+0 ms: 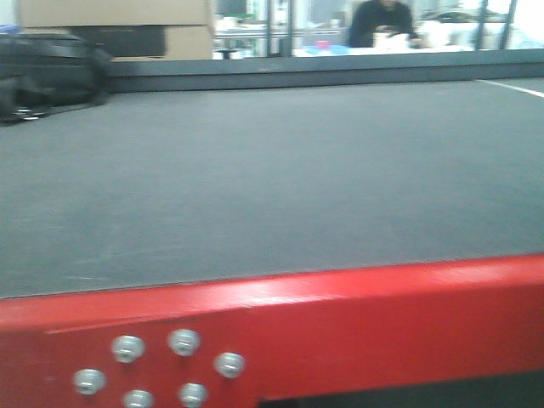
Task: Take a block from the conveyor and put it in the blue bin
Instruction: 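Drive the base to the shelf of blue bins holding both blocks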
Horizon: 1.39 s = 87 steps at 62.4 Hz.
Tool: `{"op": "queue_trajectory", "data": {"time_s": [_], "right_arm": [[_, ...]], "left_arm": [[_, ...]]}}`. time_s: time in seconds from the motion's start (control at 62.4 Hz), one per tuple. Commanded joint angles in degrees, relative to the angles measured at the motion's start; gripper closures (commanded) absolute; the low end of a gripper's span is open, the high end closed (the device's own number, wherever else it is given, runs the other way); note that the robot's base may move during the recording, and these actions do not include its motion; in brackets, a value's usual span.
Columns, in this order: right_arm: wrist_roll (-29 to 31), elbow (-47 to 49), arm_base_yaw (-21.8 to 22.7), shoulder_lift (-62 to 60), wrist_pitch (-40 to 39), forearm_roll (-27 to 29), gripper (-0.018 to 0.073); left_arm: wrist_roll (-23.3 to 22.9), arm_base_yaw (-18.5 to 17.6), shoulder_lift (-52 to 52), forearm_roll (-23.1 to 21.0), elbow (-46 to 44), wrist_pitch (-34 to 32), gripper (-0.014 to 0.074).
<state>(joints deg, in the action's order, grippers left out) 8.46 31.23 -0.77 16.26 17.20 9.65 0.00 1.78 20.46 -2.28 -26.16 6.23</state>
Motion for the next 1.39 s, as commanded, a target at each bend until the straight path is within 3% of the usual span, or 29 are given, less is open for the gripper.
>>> {"op": "queue_trajectory", "data": {"time_s": [0.0,1.379], "right_arm": [[0.1,0.0,0.1,-0.2,-1.3,0.0,0.0721],[0.1,0.0,0.1,-0.2,-1.3,0.0,0.0721]], "left_arm": [[0.0,-0.3,-0.2,0.2,-0.1,-1.2,0.0708],[0.0,-0.3,-0.2,0.2,-0.1,-1.2,0.0708]]}}
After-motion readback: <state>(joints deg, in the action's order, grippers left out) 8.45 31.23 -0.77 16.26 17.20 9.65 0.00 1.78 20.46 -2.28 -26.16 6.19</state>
